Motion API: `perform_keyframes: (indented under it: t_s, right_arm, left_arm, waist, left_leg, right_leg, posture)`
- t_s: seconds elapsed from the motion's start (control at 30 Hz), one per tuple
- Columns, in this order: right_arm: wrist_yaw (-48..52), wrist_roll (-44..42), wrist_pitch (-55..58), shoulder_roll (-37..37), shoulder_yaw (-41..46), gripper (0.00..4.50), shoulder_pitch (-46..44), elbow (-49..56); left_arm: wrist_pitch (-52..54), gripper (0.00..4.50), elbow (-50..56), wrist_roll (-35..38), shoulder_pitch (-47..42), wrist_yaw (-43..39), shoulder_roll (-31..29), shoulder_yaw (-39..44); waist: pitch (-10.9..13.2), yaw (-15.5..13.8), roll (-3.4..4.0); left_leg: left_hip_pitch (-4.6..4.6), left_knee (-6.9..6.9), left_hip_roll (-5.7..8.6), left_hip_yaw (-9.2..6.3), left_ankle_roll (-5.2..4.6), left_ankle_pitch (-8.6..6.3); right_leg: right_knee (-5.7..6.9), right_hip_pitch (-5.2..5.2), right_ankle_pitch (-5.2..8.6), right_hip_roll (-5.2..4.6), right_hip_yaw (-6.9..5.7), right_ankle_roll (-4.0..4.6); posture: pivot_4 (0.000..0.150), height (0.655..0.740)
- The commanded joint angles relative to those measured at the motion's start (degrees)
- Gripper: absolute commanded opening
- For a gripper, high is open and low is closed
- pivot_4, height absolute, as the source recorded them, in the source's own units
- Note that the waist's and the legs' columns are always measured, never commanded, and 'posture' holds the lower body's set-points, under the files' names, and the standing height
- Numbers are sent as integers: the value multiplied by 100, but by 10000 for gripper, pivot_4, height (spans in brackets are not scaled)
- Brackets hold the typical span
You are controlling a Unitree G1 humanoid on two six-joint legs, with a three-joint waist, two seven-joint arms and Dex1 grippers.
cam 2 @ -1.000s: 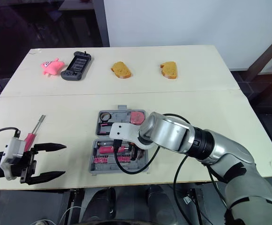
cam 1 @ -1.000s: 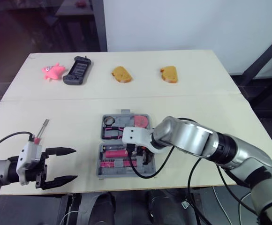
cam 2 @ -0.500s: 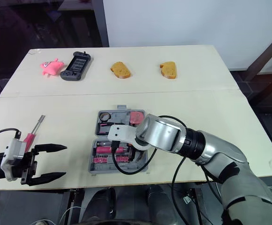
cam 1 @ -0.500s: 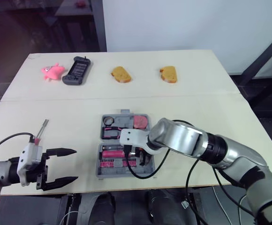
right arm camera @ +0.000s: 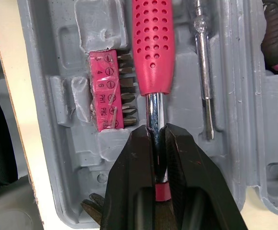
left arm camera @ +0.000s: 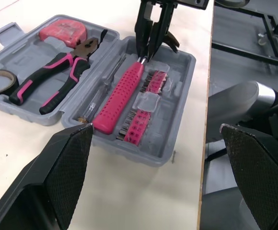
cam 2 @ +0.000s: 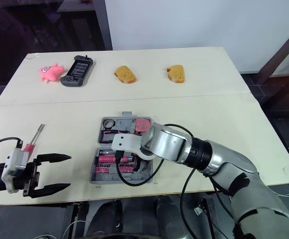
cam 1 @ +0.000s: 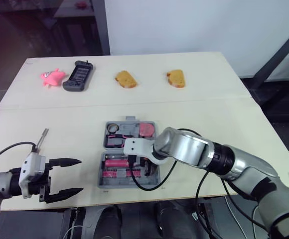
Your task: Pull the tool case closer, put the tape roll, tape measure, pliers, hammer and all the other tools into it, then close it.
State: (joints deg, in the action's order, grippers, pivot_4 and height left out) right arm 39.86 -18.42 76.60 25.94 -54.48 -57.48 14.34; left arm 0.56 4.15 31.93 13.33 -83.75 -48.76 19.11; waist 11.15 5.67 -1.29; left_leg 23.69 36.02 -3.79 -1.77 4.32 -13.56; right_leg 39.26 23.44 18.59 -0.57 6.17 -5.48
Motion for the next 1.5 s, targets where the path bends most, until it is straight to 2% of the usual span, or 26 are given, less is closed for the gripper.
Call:
perform_keyframes:
  t_s: [0.03, 0.5, 0.53, 0.57, 0.77, 0.8, 1.0, 1.17, 1.3, 1.37, 1.4, 1.5]
  right_arm:
    - [8, 85, -114, -116, 115, 666, -50, 81]
    - [-23, 106, -113, -194, 196, 666, 57, 41]
    - [-34, 112, -116, -196, 208, 9458, 69, 28]
    - [-40, 117, -118, -196, 214, 11833, 77, 21]
    - [-55, 137, -83, -234, 279, 41639, 121, 11]
    - [-54, 141, -74, -241, 294, 44334, 125, 10]
    - [-50, 113, -56, -245, 562, 44334, 140, 61]
    - [-106, -23, -182, -470, 1248, 44334, 435, 144]
    - [-118, -63, -246, -495, 1404, 32236, 674, 259]
    - [-127, -57, -378, -525, 1421, 21278, 805, 277]
    - [-124, -65, -456, -555, 1442, 17515, 875, 272]
    - [-165, -10, -687, -637, 1475, 2501, 990, 206]
  left_arm:
    - [-105, 45000, 155, 27, 34, -12, -7, 76]
    - [-54, 45000, 176, 23, 24, -3, -34, 70]
    - [-49, 45000, 180, 24, 24, 0, -34, 71]
    - [-45, 45000, 183, 26, 25, 3, -33, 71]
    - [-14, 45000, 218, 32, 38, 19, -35, 62]
    - [-7, 45000, 222, 34, 35, 20, -37, 59]
    - [13, 45000, 211, 36, -1, 32, -43, 49]
    - [28, 45000, 196, 29, -31, 34, -52, 35]
    - [54, 45000, 197, 26, -56, 39, -56, 17]
    - [69, 45000, 204, 23, -63, 42, -62, 8]
    - [73, 45000, 201, 19, -66, 43, -66, 7]
    - [85, 45000, 197, 21, -60, 34, -79, 18]
  waist:
    - [0, 0, 0]
    - [0, -11, 0]
    - [0, -11, 0]
    - [0, -11, 0]
    - [0, -9, 0]
    - [0, -9, 0]
    - [0, -11, 0]
    - [0, -11, -1]
    - [0, -12, 0]
    - [-1, -14, -1]
    - [-1, -13, -1]
    - [0, -10, -1]
  left_leg:
    - [0, 0, 0, -1, 0, 0]
    - [0, 2, 1, 0, 0, 0]
    - [0, 2, 1, -1, 0, 0]
    - [0, 1, 1, -1, 0, 0]
    - [0, 1, 1, -1, 0, 0]
    - [0, 1, 1, -1, 0, 0]
    - [0, 1, 1, -1, 0, 0]
    - [0, 0, 1, -1, 0, 0]
    - [0, 0, 1, -1, 0, 0]
    - [0, 1, 1, -1, 0, 0]
    - [0, 1, 1, -1, 0, 0]
    - [0, 0, 1, 0, 0, 0]
  right_leg:
    - [0, 0, 0, 0, 0, 0]
    - [0, -1, 0, -2, 0, 0]
    - [0, -1, 0, -2, -1, 0]
    - [0, -1, 0, -2, -1, 0]
    - [0, -1, 0, -1, -1, 0]
    - [0, -1, 0, -1, -1, 0]
    - [0, -1, 0, -2, 0, 0]
    - [0, -2, 0, -1, -1, 0]
    - [0, -2, 0, -1, -1, -1]
    - [-1, -3, 0, -1, -1, -1]
    - [-1, -3, 0, -1, -1, -1]
    - [0, -2, 0, -1, -1, -1]
  posture:
    - [1500, 7400]
    - [1500, 7400]
    - [1500, 7400]
    - [1500, 7400]
    - [1500, 7400]
    - [1500, 7400]
    - [1500, 7400]
    - [1500, 7400]
    - [1500, 7400]
    - [1500, 7400]
    - [1500, 7400]
    - [1500, 7400]
